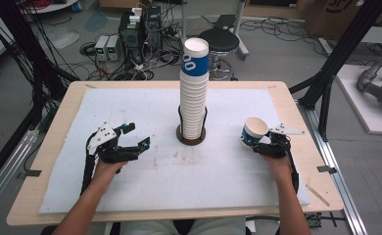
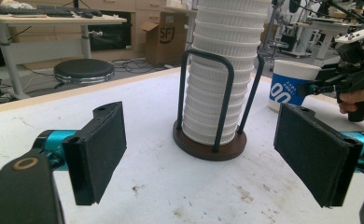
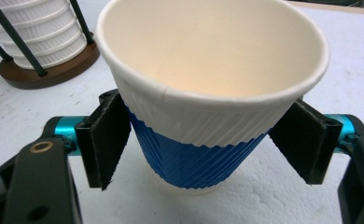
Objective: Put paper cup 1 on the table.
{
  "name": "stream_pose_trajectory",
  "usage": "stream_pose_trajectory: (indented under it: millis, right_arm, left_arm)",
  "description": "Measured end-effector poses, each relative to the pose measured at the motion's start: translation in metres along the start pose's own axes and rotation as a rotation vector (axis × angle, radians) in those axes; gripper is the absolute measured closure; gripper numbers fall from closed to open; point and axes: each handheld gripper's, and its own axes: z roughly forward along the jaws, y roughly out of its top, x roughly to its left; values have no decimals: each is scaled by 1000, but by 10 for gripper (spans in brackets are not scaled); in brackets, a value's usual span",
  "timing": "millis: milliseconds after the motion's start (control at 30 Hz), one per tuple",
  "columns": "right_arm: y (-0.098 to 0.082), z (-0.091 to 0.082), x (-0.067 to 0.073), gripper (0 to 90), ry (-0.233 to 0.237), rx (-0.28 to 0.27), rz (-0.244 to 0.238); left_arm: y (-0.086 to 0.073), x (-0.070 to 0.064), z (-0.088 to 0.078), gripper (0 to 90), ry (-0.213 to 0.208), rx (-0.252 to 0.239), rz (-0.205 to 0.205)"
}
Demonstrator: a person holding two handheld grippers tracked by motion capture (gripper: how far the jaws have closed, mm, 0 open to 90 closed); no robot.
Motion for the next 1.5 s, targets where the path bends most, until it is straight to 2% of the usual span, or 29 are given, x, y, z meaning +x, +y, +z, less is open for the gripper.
stream_pose_trajectory:
  millis: [267,567,733,800,867,967,1033,1133,1233,1333,1500]
  right_arm:
    - [-5,-4,0,201,11,34,14]
    - [-6,-21,5,201,11,40,4]
    - [-10,-37,7,201,28,37,19]
    - [-11,-47,12,201,29,18,16]
    - [-10,-57,16,201,34,-13,9]
    - [-8,-68,23,201,38,-42,0]
    - [-7,-73,28,201,44,-53,-22]
    - [-4,-77,36,201,49,-62,-46]
    - [-1,-79,41,201,54,-74,-65]
    - [3,-79,45,201,68,-87,-69]
    - [8,-76,54,202,104,-96,-98]
  left_arm:
    - [0,0,1,168,-8,7,-8]
    - [0,5,1,167,-4,35,-63]
    - [1,7,-1,188,12,37,-45]
    - [2,7,-3,189,19,33,-18]
    - [2,9,-4,223,24,47,3]
    - [1,12,-4,229,10,95,1]
    - [0,14,-6,228,2,106,-9]
    - [3,13,-9,216,-23,92,-16]
    - [10,11,-13,171,-6,53,-24]
    - [13,11,-18,173,15,25,15]
    - [15,15,-26,175,31,-17,17]
